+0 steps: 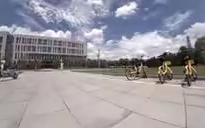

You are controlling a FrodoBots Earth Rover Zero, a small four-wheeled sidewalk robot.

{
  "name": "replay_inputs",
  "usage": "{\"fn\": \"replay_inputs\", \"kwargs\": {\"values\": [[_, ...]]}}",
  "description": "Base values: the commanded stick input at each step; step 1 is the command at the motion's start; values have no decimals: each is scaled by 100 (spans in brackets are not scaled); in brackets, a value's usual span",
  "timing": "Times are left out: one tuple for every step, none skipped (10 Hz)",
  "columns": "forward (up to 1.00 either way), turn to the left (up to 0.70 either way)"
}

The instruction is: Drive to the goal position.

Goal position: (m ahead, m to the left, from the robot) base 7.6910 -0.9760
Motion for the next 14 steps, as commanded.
{"fn": "replay_inputs", "kwargs": {"values": [[70, 0], [70, 0], [70, 0], [70, 0], [70, 0], [70, 0], [70, 0], [70, 0], [70, 0], [70, 11], [70, 19], [70, 15], [70, 13], [70, 20]]}}
